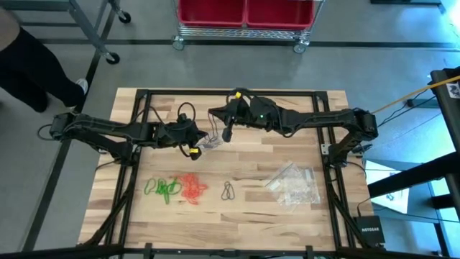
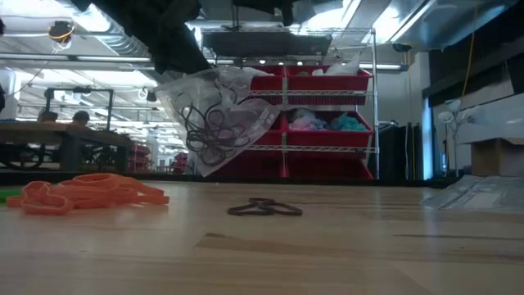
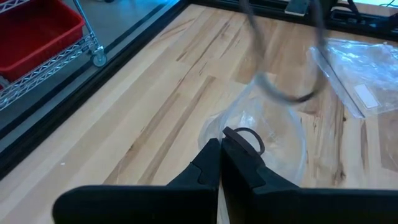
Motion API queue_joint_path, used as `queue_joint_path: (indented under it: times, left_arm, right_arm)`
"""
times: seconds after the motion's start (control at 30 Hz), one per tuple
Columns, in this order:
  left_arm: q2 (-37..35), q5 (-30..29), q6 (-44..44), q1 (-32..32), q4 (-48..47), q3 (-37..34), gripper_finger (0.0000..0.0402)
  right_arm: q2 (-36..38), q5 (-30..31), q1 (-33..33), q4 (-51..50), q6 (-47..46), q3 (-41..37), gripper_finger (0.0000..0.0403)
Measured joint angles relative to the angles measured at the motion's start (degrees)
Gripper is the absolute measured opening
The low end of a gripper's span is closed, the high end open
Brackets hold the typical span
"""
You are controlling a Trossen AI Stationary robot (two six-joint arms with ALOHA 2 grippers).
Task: Sort rubber bands
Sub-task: Put the black rubber band into the transparent zip bag
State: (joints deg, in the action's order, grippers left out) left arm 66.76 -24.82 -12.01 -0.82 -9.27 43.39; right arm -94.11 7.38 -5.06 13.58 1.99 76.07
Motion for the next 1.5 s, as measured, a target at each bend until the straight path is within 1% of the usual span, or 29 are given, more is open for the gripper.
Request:
queue_joint_path:
  times: [0.27,0.43,0.57,0.7,0.8,1.1,1.23,1.37,1.5]
  left_arm:
    - [0.0,0.0,-0.4,0.1,0.2,0.0,0.0000]
    - [0.0,0.0,-2.1,0.1,1.0,0.0,0.0000]
    - [0.0,-0.1,-2.6,0.4,1.4,0.0,0.0000]
    - [0.0,-0.1,-2.6,0.8,1.7,0.0,0.0000]
    - [0.0,-0.1,-2.5,0.8,3.2,0.0,0.0000]
    - [0.0,0.1,-2.4,0.7,3.4,0.0,0.0000]
    - [0.0,0.1,-2.2,0.8,3.0,0.0,0.0000]
    - [0.0,0.2,-2.1,0.8,2.9,0.0,0.0000]
    - [0.0,0.2,-2.0,0.7,3.5,0.0,0.0000]
  right_arm:
    - [-0.6,-2.0,0.2,-0.8,-0.3,0.1,0.0000]
    - [-1.1,-2.0,0.2,-1.8,-1.0,0.0,0.0000]
    - [-1.1,-3.9,0.7,-0.9,-2.8,0.0,0.0000]
    - [-1.1,-3.8,1.3,-0.8,-2.8,0.0,0.0000]
    - [-1.7,-3.6,1.3,-3.0,-3.0,0.1,0.0000]
    - [-5.6,-3.4,1.3,-8.5,-3.1,0.0,0.0000]
    - [-5.9,-4.0,1.3,-11.3,-3.2,0.0,0.0000]
    - [-5.9,-4.1,1.3,-12.6,-3.8,0.0,0.0018]
    - [-5.8,-2.8,1.3,-16.2,-3.9,0.0,0.0066]
